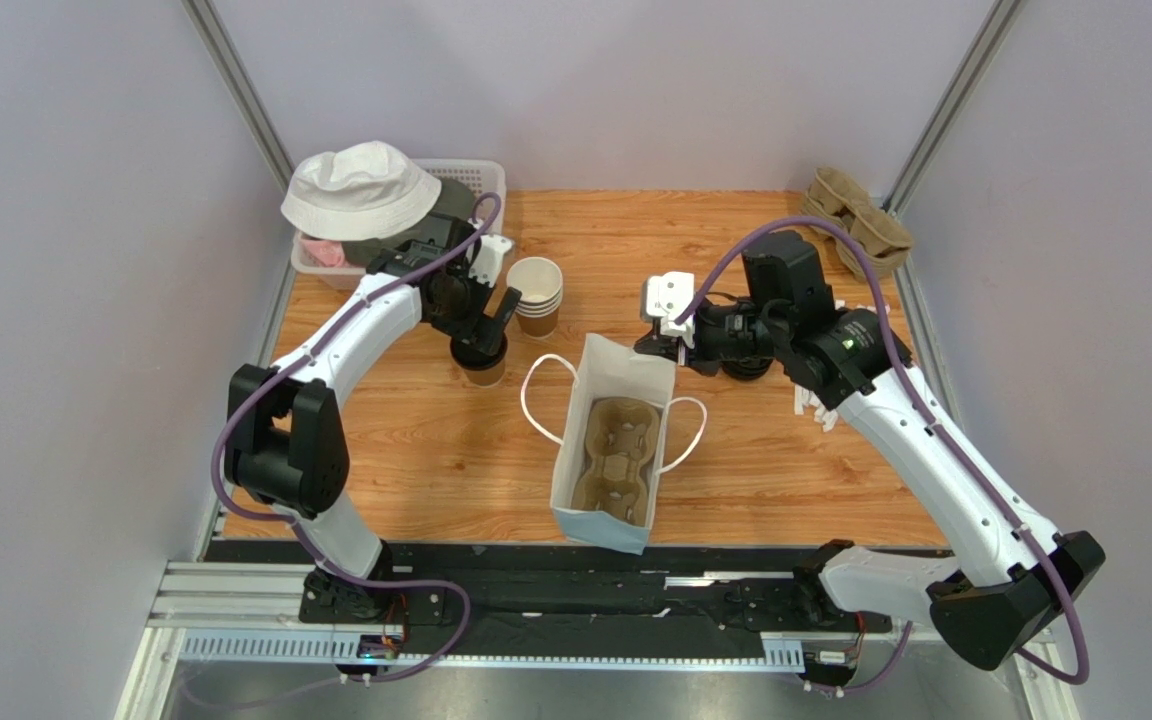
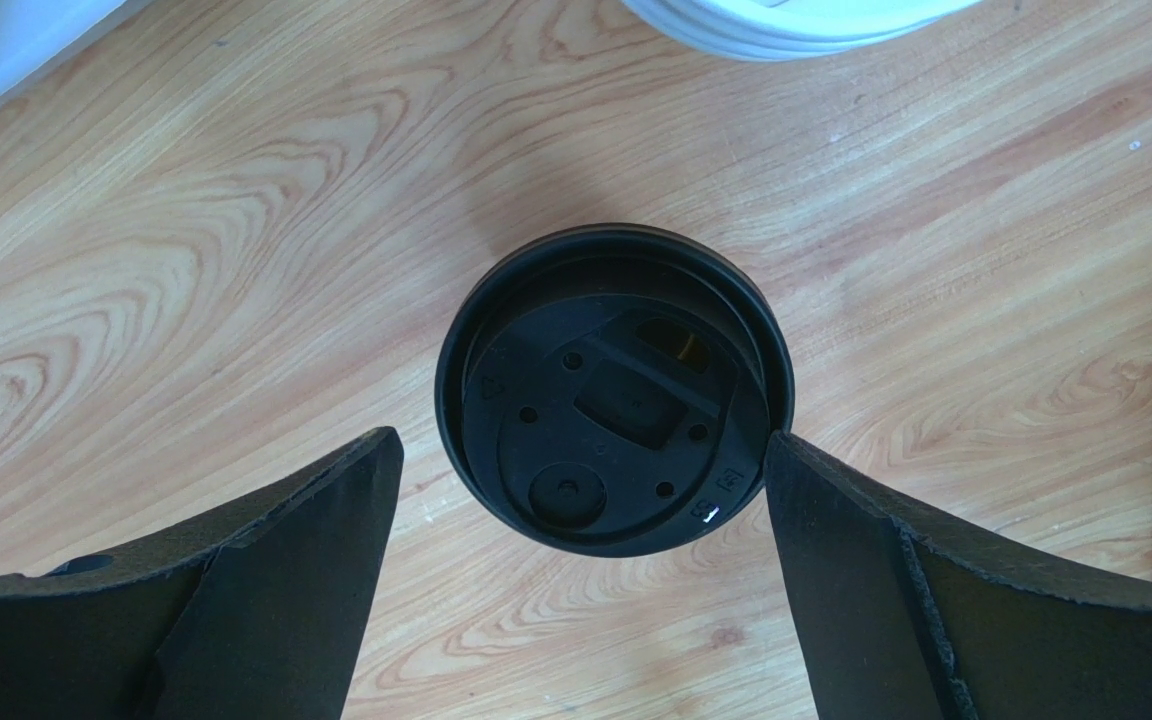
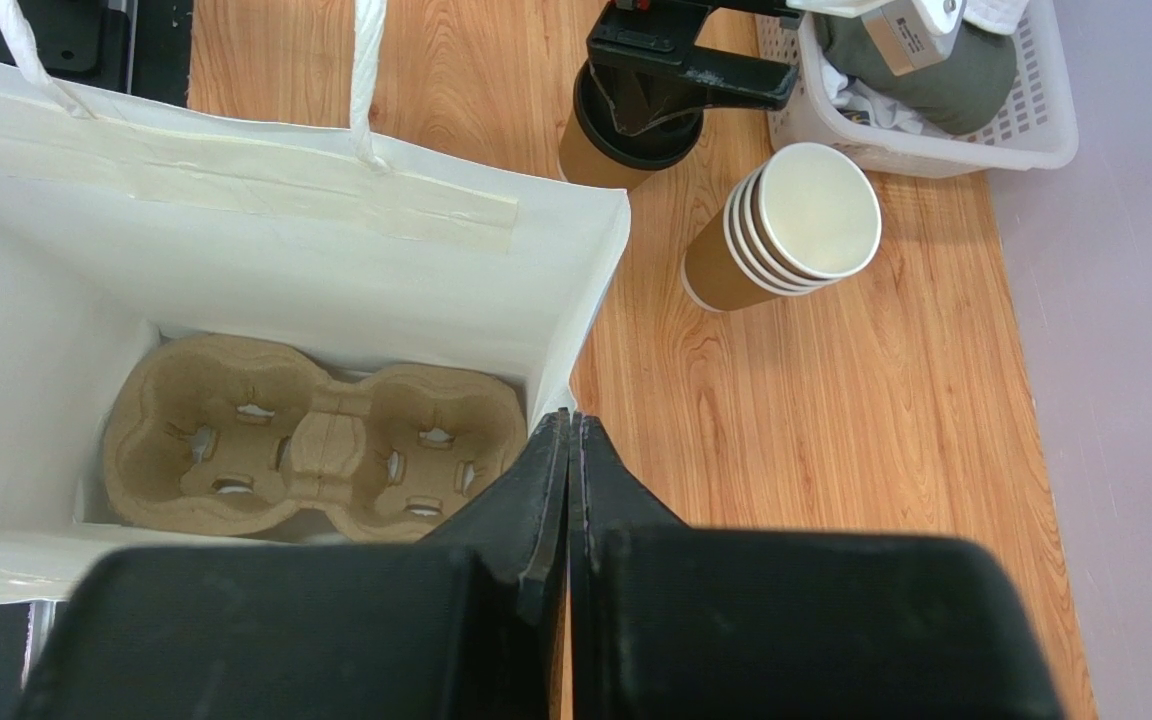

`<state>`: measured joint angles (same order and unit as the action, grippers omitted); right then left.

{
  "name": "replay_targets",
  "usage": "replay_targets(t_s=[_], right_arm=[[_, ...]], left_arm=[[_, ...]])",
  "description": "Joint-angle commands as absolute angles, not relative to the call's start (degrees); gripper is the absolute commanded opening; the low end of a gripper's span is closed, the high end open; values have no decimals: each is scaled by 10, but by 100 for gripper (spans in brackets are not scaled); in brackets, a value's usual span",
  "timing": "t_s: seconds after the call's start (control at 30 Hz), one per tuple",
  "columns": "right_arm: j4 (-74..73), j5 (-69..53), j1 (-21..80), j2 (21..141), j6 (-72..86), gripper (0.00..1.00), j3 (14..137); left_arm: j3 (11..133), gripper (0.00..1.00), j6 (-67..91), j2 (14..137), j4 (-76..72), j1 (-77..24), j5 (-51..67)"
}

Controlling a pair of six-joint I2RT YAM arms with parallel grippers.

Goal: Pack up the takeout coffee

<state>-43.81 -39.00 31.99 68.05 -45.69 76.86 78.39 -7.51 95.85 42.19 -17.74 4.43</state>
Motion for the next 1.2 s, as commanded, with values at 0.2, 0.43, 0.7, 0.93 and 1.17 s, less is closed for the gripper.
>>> replay_targets(t_s=[0.2,0.43,0.7,0.93,1.17], right_arm=[[-417,-385,317,682,-446,0,778],[-417,-384,317,683,-445,0,779],[-418,-383,317,685,-445,0,780],[-418,-380,316,686,-445,0,779],[-418,-378,316,689,-446,0,780]], left_arm=[[809,99,-63,971,420,-166,68],[812,99,-57,982,424,-162,72],[814,99,-57,986,423,-159,73],[808,97,-56,989,420,-157,72],[805,97,-50,998,422,-151,80]])
